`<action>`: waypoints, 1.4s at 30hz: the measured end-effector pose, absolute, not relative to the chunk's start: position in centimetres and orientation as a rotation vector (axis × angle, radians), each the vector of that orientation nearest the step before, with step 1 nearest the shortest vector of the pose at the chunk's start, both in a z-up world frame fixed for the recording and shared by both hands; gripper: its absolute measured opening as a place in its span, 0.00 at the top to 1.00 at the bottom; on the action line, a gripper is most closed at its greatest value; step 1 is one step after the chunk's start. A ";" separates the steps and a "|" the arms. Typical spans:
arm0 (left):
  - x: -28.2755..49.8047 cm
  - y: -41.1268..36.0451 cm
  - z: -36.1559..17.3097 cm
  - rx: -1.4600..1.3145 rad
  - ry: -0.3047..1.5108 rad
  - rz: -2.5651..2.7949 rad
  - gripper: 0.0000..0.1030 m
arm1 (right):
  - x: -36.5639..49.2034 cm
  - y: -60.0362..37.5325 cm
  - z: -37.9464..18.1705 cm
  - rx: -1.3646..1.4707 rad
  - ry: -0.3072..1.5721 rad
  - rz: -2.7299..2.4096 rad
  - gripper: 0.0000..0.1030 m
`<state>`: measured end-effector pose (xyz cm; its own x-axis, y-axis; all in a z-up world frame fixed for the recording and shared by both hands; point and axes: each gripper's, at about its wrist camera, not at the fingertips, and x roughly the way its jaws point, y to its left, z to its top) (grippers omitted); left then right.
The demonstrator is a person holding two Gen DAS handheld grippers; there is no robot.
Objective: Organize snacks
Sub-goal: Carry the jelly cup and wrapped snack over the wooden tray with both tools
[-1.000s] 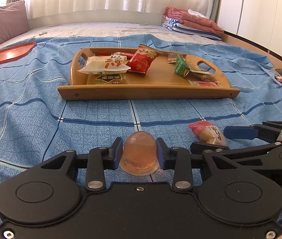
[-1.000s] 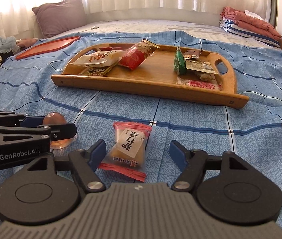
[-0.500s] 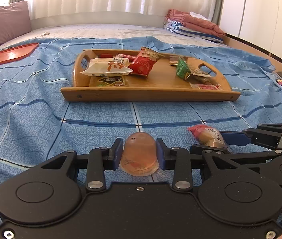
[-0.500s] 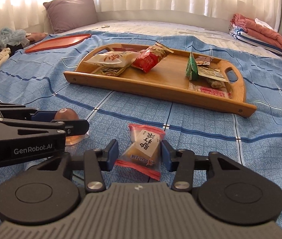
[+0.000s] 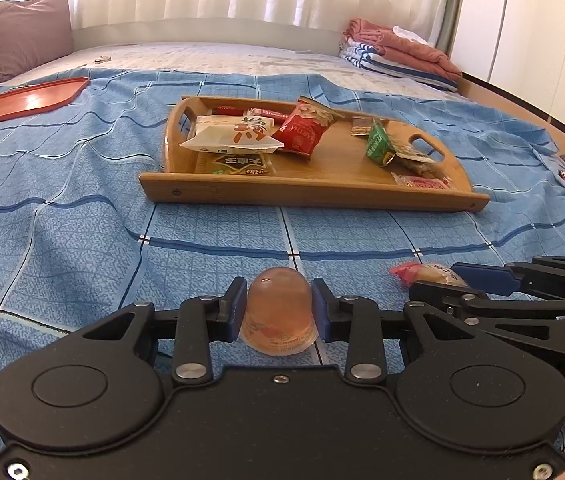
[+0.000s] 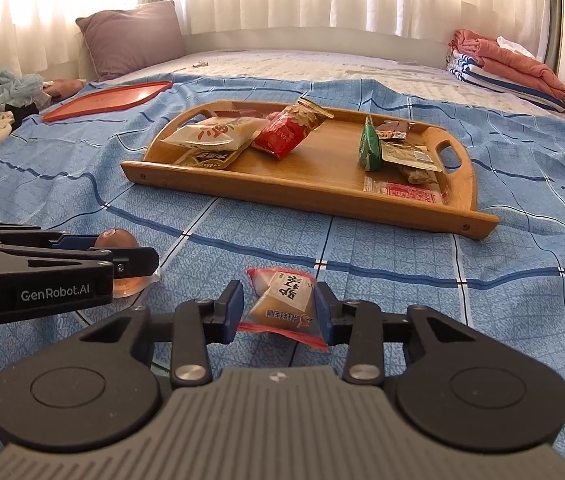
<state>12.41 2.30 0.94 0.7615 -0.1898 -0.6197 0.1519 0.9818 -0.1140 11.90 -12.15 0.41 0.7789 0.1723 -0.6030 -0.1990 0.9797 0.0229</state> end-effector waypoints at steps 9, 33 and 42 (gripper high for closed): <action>12.0 2.4 1.3 -0.056 0.664 -0.186 0.68 | 11.0 -12.5 1.0 -0.064 0.616 0.195 0.64; 12.3 1.7 1.3 -0.026 0.662 -0.202 0.68 | 12.0 -12.8 0.2 0.010 0.629 0.176 0.63; 14.0 1.3 4.1 -0.028 0.594 -0.223 0.68 | 13.3 -14.0 2.5 0.056 0.587 0.157 0.63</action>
<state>13.99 1.33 4.12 0.8056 -0.2161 -0.5516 0.2002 0.9756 -0.0899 13.27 -14.00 2.48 0.8210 0.1630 -0.5471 -0.1309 0.9866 0.0975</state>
